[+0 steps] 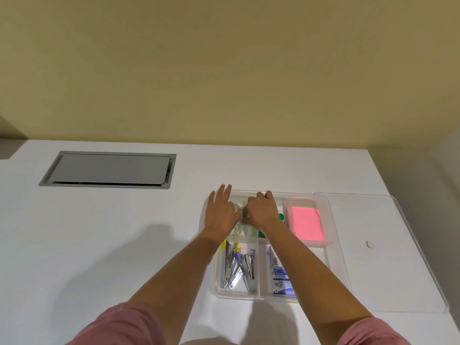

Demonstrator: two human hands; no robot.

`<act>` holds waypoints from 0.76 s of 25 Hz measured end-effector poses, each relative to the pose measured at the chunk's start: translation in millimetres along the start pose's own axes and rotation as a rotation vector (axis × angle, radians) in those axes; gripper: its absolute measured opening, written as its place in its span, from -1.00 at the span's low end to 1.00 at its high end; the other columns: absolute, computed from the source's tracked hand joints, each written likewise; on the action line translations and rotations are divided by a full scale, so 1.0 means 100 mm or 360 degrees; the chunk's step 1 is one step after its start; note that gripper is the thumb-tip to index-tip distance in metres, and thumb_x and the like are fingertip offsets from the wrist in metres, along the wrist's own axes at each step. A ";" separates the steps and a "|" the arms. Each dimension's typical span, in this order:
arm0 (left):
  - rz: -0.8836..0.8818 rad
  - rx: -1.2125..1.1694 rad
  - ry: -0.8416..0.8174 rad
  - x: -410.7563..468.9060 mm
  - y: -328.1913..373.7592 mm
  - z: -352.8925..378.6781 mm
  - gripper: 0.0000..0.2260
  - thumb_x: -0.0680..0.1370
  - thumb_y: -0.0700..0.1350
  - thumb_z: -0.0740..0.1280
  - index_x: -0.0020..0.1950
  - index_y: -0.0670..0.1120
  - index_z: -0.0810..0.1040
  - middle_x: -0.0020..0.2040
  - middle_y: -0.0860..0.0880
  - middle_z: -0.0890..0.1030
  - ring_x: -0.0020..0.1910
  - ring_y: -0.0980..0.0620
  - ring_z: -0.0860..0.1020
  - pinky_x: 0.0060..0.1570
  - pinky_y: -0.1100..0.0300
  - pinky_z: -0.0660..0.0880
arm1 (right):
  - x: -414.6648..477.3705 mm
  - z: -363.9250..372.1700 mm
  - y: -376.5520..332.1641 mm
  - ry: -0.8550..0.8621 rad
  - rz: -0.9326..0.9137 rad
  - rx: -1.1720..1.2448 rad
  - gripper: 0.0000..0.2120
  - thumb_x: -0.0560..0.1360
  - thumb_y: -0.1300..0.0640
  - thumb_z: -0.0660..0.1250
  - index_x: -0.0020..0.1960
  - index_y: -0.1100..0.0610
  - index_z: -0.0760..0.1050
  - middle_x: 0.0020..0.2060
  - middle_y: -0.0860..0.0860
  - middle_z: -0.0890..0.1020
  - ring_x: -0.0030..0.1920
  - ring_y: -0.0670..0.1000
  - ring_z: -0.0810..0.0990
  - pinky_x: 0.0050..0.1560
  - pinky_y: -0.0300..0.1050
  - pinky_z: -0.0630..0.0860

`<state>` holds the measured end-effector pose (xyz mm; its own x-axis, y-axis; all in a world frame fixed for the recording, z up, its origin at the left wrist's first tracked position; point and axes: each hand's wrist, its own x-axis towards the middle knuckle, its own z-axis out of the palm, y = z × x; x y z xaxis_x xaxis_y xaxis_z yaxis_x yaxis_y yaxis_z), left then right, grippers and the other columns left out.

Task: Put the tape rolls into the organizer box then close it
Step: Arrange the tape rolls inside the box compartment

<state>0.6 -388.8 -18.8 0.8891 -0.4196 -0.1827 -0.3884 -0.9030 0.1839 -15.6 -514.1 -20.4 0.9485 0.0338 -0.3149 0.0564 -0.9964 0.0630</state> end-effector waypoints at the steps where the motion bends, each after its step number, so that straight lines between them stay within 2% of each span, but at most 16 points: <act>1: 0.0001 0.0011 -0.0006 0.00 0.00 0.01 -0.65 0.61 0.05 0.13 0.13 -0.11 0.60 0.58 -0.04 -0.01 0.56 -0.01 -0.08 0.51 0.03 -0.12 | 0.00 0.00 0.00 -0.0001 -0.0008 -0.0008 -0.71 0.50 -0.14 0.27 0.01 0.00 0.66 0.06 0.02 0.61 0.20 0.11 0.46 0.32 0.03 0.23; 5: -0.0010 0.0079 -0.0017 0.02 0.01 0.04 -0.67 0.61 0.05 0.12 0.16 -0.11 0.57 0.58 -0.06 -0.03 0.56 -0.03 -0.09 0.51 0.00 -0.11 | -0.02 0.00 -0.03 -0.0021 0.0014 -0.0029 -0.70 0.54 -0.08 0.24 0.06 0.07 0.63 0.08 0.03 0.59 0.20 0.14 0.45 0.29 0.02 0.27; 7: -0.0020 0.0106 -0.0025 0.03 0.02 0.04 -0.66 0.62 0.06 0.11 0.21 -0.10 0.54 0.58 -0.07 -0.03 0.56 -0.04 -0.09 0.51 -0.01 -0.11 | -0.05 0.02 -0.06 0.0037 -0.0003 -0.0092 -0.76 0.52 -0.04 0.29 0.00 0.07 0.65 0.01 0.01 0.61 0.13 0.13 0.50 0.21 0.02 0.35; 9: -0.0023 0.0116 -0.0028 0.03 0.03 0.03 -0.65 0.63 0.05 0.08 0.24 -0.11 0.51 0.58 -0.07 -0.03 0.56 -0.04 -0.09 0.51 -0.01 -0.11 | -0.10 -0.01 -0.06 0.0081 0.0058 -0.0228 -0.86 0.29 -0.07 0.49 -0.27 0.00 0.67 -0.25 -0.07 0.65 -0.13 0.05 0.60 -0.03 -0.03 0.50; 11: -0.0031 0.0111 -0.0023 0.03 0.03 0.02 -0.64 0.64 0.04 0.06 0.26 -0.11 0.49 0.58 -0.08 -0.01 0.56 -0.05 -0.09 0.51 -0.01 -0.11 | -0.11 0.01 -0.02 0.0148 -0.0014 -0.0270 -0.75 -0.01 -0.14 0.58 -0.50 -0.02 0.61 -0.49 -0.09 0.59 -0.37 -0.01 0.59 -0.26 -0.10 0.54; 14: -0.0051 0.0100 -0.0016 0.05 0.01 0.00 -0.64 0.64 0.03 0.04 0.24 -0.11 0.50 0.57 -0.08 0.01 0.56 -0.04 -0.08 0.51 -0.01 -0.10 | -0.09 -0.08 -0.01 0.0301 -0.0104 -0.0273 -0.66 -0.16 -0.20 0.56 -0.61 0.01 0.55 -0.58 -0.10 0.54 -0.45 -0.03 0.55 -0.32 -0.16 0.51; 16: -0.0043 0.0089 -0.0023 0.07 0.01 0.00 -0.67 0.64 0.00 0.06 0.21 -0.11 0.53 0.57 -0.08 0.01 0.56 -0.04 -0.07 0.51 -0.01 -0.10 | -0.10 -0.21 -0.04 0.0322 -0.0171 -0.0281 -0.69 -0.04 -0.18 0.56 -0.56 0.02 0.58 -0.55 -0.08 0.57 -0.39 -0.01 0.56 -0.26 -0.14 0.50; 17: -0.0035 0.0076 -0.0023 0.07 0.01 0.02 -0.69 0.64 -0.02 0.08 0.18 -0.12 0.54 0.57 -0.08 0.00 0.56 -0.04 -0.07 0.51 0.00 -0.09 | -0.11 -0.26 -0.03 0.0249 -0.0186 -0.0265 -0.74 0.14 -0.14 0.52 -0.43 0.06 0.65 -0.43 -0.06 0.63 -0.26 0.03 0.58 -0.15 -0.08 0.49; 19: -0.0025 0.0039 -0.0005 0.06 0.01 0.06 -0.74 0.62 -0.07 0.12 0.15 -0.12 0.55 0.58 -0.09 -0.02 0.56 -0.04 -0.07 0.51 0.00 -0.08 | -0.10 -0.27 0.01 0.0125 -0.0230 -0.0240 -0.73 0.46 -0.01 0.31 -0.08 0.17 0.66 -0.12 0.04 0.66 0.03 0.10 0.52 0.11 0.02 0.37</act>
<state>4.0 -393.1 -25.3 0.8945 -0.4054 -0.1886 -0.3799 -0.9115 0.1574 -16.9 -513.0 8.4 0.9482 0.1874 -0.2564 0.2341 -0.9580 0.1654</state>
